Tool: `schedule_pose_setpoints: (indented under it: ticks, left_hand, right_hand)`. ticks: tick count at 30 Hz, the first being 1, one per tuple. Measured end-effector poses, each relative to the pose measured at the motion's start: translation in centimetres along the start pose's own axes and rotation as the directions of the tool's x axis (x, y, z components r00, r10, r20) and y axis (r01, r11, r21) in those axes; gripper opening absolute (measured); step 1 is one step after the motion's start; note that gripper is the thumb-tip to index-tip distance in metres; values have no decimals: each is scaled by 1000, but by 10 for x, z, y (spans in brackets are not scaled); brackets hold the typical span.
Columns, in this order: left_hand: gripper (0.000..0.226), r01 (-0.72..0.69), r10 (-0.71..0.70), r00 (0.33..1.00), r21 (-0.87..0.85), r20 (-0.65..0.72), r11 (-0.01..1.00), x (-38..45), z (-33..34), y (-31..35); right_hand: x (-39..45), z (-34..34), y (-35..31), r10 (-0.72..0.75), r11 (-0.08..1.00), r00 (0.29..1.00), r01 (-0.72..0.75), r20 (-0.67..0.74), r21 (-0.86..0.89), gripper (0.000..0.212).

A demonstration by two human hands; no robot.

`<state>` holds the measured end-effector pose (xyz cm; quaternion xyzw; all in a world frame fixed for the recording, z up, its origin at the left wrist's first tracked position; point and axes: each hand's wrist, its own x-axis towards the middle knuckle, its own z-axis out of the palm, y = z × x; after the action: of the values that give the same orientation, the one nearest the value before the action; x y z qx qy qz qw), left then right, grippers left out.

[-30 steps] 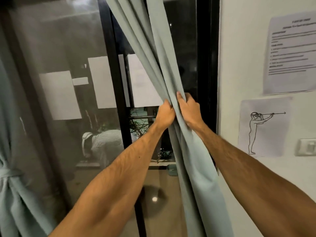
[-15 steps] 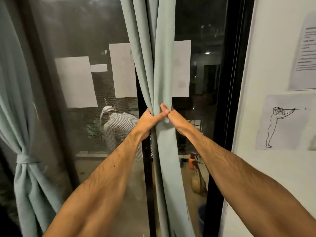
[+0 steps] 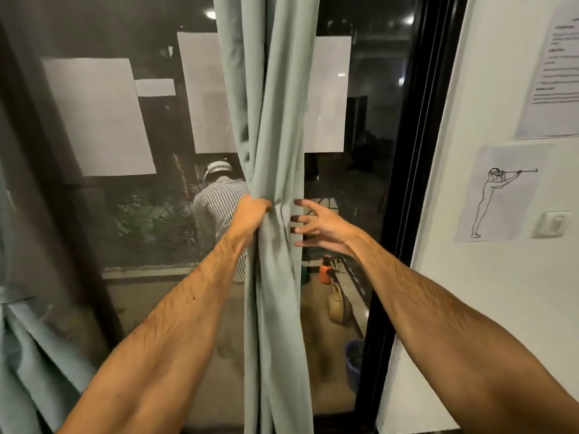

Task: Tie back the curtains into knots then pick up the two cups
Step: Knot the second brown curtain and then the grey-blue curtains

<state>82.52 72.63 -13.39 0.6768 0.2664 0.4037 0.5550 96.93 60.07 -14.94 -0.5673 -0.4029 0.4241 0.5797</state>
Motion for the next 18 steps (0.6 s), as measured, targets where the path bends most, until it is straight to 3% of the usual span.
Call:
schedule_pose_setpoints:
  ticks: [6,8,10,12,15,18]
  left_hand:
    - [29,-48,51,997,52,-52,997,14,-29,-4]
    - [32,-74,79,994,65,-81,995,17,-34,-10]
    - [35,-85,88,992,39,-85,996,18,-37,-21]
    - [53,-115,114,992,0,-49,993,16,-39,-31]
    - [77,-200,195,980,167,43,965,9,-42,-50]
    - [65,-159,144,987,344,67,925,1,-46,-85]
  right_hand:
    - [16,5,73,97,901,940,-222,-326,-373,39]
    - [27,6,102,72,763,919,-301,-387,-572,37]
    - [35,13,130,86,648,913,-356,-400,-673,51]
    - [40,21,157,187,658,905,-405,-383,-635,68]
    - [37,41,193,407,669,856,-517,-320,-533,63]
    - [35,61,226,504,693,795,-605,-337,-392,58]
